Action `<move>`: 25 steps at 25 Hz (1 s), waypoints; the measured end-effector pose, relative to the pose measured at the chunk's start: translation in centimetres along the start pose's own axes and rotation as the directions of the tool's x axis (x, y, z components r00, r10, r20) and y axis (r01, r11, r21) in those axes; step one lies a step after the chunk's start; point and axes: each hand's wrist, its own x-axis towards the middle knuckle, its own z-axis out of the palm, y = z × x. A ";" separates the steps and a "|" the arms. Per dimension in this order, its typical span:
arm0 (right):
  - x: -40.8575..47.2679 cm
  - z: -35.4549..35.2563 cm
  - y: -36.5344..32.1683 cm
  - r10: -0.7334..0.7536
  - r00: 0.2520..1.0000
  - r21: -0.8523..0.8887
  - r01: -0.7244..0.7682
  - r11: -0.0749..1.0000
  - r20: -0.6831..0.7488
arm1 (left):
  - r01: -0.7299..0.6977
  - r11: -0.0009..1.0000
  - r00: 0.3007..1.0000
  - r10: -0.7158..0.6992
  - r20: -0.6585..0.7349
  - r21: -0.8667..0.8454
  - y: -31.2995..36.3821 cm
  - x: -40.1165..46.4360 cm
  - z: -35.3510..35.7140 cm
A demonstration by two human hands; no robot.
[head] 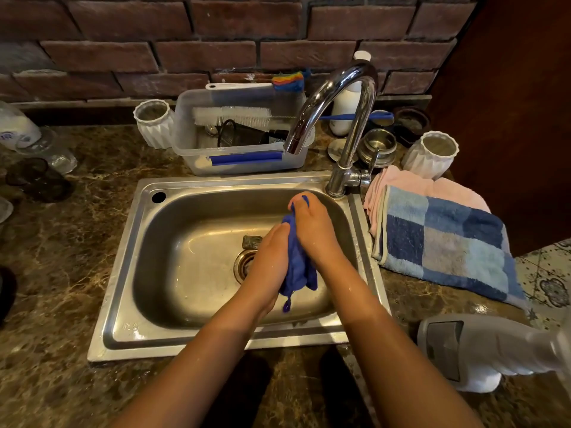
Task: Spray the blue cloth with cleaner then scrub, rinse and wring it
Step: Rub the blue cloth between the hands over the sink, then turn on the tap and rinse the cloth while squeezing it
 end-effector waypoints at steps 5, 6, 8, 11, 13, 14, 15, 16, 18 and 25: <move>1.0 -1.8 1.1 0.358 0.913 0.545 -0.405 0.734 0.197 | 0.015 0.993 0.998 -0.008 0.062 -0.117 -0.9 0.2 -1.4; 0.8 -1.9 1.2 0.304 0.929 0.657 -0.366 0.659 0.212 | 0.040 0.973 0.998 -0.029 0.053 -0.226 -0.7 0.5 -1.6; -0.1 -1.8 1.2 0.112 0.975 0.678 -0.213 0.704 0.189 | 0.093 0.942 0.995 -0.077 0.063 -0.322 -0.3 1.0 -2.0; -1.5 -1.0 1.5 -0.098 0.980 0.610 -0.028 0.792 0.173 | 0.036 0.968 0.996 -0.016 0.084 -0.247 -0.4 1.7 -2.1; -1.1 -1.4 1.8 -0.106 0.989 0.516 0.038 0.855 0.104 | -0.041 0.988 0.996 0.052 0.069 -0.152 -0.6 1.9 -2.1; -0.7 -1.8 1.9 -0.081 0.991 0.436 0.028 0.900 0.105 | -0.065 0.992 0.996 0.071 0.061 -0.107 -0.9 2.0 -2.1; -0.2 -2.1 2.1 -0.044 0.990 0.361 -0.007 0.933 0.133 | -0.079 0.994 0.995 0.083 0.052 -0.076 -1.1 2.1 -2.1; 0.3 -2.5 2.4 -0.006 0.987 0.283 -0.041 0.958 0.162 | -0.085 0.994 0.995 0.089 0.045 -0.073 -1.2 2.2 -2.3; 1.4 -3.5 3.0 0.057 0.985 0.196 -0.089 0.977 0.164 | -0.077 0.987 0.995 0.086 0.058 -0.143 -1.5 2.5 -2.7; 7.4 -8.5 3.7 0.141 0.983 0.126 -0.125 0.984 -0.122 | -0.015 0.962 0.994 0.043 0.099 -0.273 -1.1 3.9 -4.0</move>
